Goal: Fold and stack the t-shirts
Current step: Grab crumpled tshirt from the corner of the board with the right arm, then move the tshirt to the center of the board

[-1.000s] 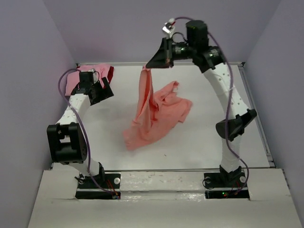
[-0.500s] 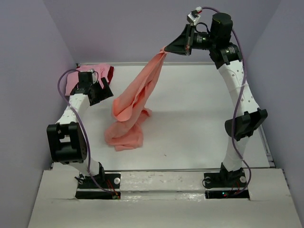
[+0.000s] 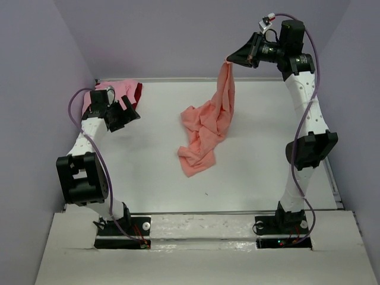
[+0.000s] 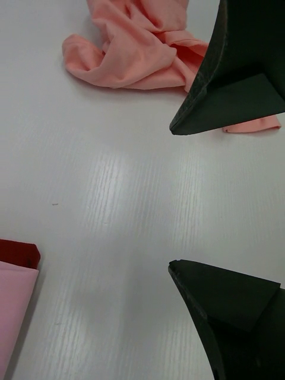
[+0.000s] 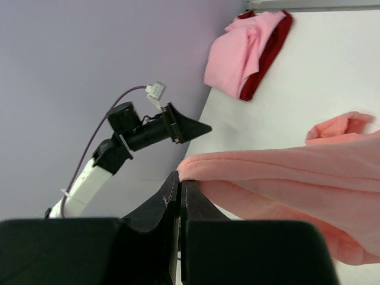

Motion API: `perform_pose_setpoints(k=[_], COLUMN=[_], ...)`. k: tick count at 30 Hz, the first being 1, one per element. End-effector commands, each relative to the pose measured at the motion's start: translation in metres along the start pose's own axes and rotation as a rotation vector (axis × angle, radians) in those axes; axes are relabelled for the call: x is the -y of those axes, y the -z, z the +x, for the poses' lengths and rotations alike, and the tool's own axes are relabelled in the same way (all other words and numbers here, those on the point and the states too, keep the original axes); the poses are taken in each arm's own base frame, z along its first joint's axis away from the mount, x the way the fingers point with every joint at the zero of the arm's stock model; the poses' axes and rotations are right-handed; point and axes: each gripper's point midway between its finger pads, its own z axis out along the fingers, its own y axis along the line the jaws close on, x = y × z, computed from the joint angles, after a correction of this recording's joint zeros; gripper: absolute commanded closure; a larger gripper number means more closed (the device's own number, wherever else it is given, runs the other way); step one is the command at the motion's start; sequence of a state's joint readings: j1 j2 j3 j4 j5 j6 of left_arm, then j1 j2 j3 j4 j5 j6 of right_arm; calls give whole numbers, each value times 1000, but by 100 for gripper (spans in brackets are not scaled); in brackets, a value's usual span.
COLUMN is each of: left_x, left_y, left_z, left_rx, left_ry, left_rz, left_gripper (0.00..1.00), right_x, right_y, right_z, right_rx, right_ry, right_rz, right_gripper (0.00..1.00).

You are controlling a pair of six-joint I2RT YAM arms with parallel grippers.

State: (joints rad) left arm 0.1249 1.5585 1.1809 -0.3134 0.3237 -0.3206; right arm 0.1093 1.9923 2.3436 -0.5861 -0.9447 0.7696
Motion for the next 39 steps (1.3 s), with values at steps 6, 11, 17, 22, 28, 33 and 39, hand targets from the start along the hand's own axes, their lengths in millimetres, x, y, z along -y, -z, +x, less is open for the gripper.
perform_pose_setpoints(k=[6,11,17,22,28,33,39], left_x=[28,23,20,19,20,19,18], left_y=[13,12,12,10,8,8,8], left_z=[-15,-14,-14,-11,-10,-8,-9], left_rx=[39,40,42,35,27,24,27], left_ry=[-24,-16,-11,-8,-5,-7,-6], left_rz=[126,107,95,93,102,99,94], left_gripper=[5,5,5,5,5,5,5], right_x=[48,97,171,162,116,109,137], right_y=[74,130,191,237,256,277,216], right_z=[-96,-118,-103,-123,-165,-183,-150], right_rx=[313,484,521,628,834,889,721], right_ry=[94,166,171,262,369,483,374], right_rz=[234,570,1048,1229,1205,1310,1137], right_gripper=[100,100,100,100,100,100,100])
